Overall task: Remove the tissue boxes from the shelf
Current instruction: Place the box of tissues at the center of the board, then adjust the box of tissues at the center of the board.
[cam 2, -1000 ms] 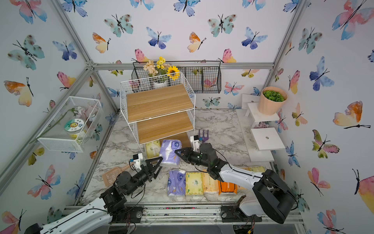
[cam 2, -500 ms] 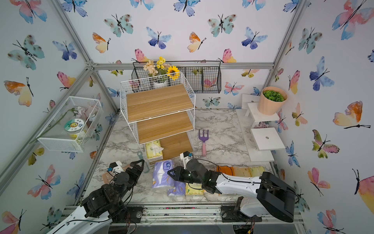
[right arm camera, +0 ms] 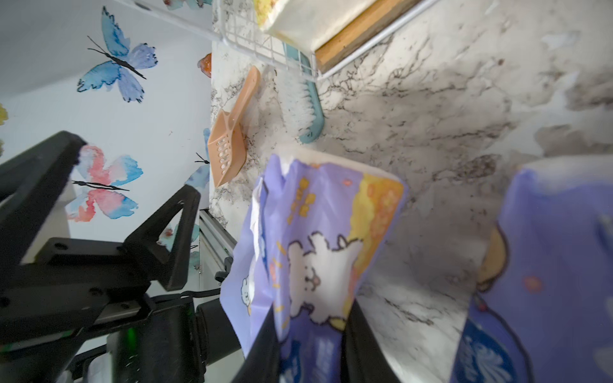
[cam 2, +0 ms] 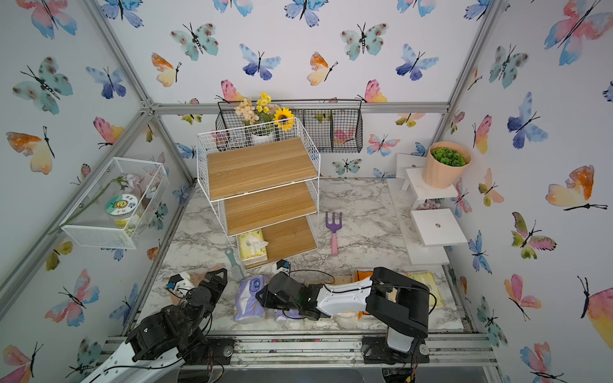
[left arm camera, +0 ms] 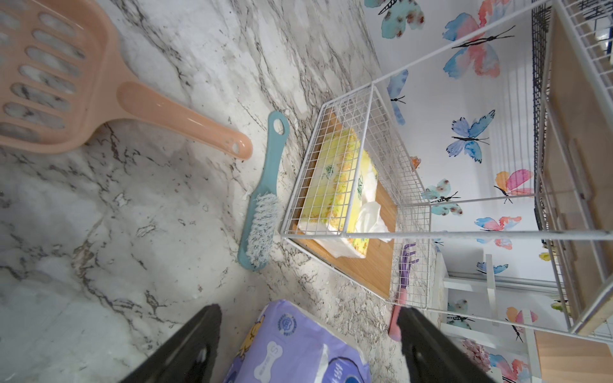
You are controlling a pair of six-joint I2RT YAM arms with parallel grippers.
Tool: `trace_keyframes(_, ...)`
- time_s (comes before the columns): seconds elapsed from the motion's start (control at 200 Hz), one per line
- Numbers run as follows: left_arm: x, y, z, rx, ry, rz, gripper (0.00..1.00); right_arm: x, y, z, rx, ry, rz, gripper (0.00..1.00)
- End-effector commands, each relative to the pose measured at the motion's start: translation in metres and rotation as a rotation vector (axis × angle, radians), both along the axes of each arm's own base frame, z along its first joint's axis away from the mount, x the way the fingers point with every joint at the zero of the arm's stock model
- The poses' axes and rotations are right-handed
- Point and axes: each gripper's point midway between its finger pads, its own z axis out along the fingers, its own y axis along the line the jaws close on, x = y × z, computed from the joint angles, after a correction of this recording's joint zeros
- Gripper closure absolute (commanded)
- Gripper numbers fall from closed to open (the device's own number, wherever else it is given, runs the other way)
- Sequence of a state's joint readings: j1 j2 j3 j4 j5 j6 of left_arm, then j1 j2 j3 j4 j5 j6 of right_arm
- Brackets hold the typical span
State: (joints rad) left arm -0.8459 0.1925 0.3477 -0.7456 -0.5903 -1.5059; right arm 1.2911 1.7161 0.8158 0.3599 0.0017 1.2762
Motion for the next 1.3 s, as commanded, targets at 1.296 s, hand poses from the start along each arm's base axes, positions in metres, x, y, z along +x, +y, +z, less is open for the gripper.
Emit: trace_keyframes(1.296,-0.025,-0.099,-0.066,-0.119,0.179,-0.497,0.48,0.131,-0.003,0.032,0.100,-0.217,-0.187,0.47)
